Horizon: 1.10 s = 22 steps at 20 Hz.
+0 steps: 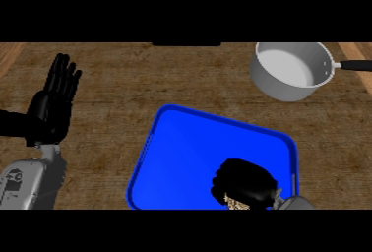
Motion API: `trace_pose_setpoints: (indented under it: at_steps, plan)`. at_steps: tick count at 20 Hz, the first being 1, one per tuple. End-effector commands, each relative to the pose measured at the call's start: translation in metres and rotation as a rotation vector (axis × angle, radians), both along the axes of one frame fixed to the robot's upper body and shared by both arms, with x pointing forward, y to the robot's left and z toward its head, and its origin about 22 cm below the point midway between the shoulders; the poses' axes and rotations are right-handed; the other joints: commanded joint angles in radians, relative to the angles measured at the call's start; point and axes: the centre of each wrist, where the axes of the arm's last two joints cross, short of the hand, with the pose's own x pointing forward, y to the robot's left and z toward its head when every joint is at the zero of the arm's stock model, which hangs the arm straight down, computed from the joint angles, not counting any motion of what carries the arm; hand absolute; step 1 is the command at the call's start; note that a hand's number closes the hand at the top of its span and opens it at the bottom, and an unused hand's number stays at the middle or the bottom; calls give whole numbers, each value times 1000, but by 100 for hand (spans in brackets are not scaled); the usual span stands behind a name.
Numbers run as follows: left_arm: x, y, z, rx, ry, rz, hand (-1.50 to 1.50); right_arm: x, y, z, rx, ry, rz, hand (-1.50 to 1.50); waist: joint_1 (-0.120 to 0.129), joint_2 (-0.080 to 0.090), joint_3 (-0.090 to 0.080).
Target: Pick the cupcake from the tray and place it in the pot
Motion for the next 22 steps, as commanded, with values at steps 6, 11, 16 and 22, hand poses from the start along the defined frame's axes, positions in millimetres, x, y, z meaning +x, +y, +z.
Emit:
trace_pose_setpoints:
  at_steps: [6, 11, 16, 22]
  plan:
    - [1, -6, 5, 23, 4, -6, 0, -4, 27, 13, 109, -152, -116, 150, 4, 8, 18]
    - [4, -6, 5, 7, -9, -11, 0, -7, 76, 25, 60, -130, -413, 150, 19, 12, 17]
    - [0, -7, 2, 15, 0, -25, 0, -6, 93, 52, 114, -159, -618, 150, 33, 11, 18]
    - [-5, -4, -10, -5, -1, -11, 0, 4, 103, 117, 253, -398, -917, 150, 18, 5, 16]
